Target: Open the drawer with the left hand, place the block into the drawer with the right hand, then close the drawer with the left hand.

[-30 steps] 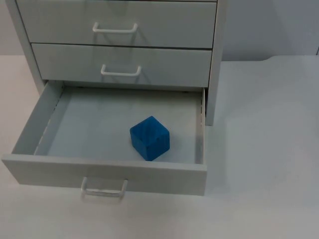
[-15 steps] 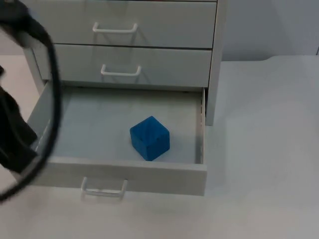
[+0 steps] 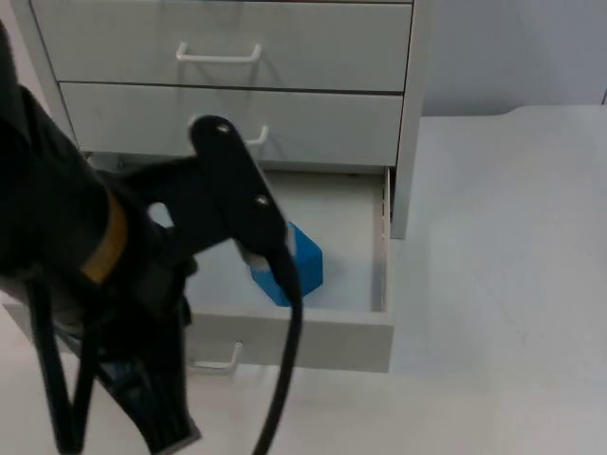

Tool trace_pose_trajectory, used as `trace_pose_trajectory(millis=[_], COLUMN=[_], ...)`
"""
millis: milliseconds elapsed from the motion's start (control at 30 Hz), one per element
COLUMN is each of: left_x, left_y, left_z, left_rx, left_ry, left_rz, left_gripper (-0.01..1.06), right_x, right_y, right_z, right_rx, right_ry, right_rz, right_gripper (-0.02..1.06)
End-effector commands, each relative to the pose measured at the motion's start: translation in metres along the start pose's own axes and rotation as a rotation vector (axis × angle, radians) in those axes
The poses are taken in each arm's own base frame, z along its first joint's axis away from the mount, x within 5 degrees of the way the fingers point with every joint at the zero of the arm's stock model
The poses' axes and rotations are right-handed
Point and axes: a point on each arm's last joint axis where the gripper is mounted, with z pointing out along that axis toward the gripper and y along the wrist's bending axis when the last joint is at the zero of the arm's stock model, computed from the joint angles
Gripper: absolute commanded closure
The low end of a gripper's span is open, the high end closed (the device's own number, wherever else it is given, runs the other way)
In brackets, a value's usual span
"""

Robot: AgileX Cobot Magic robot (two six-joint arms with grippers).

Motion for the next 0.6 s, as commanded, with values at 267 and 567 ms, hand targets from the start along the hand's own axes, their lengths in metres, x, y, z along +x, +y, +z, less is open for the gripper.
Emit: trace_pose_trajectory(millis=[267,567], left_x=[-0.015,-0.012], left_y=[-0.008,-0.012], left_z=[0.029,0.064], left_rx=[0.005,-0.035], left_ry=[-0.058,0.019], left_rz=[0.101,0.176], left_gripper=[1.05,1.05], right_x=[-0.001,-0.001], right_y=[-0.001,-0.001], right_z=[-0.001,-0.001], right_rx=[0.006,0.006], right_ry=[-0.022,-0.026], right_rz=[-0.012,-0.012], right_gripper=[0.46,0.46])
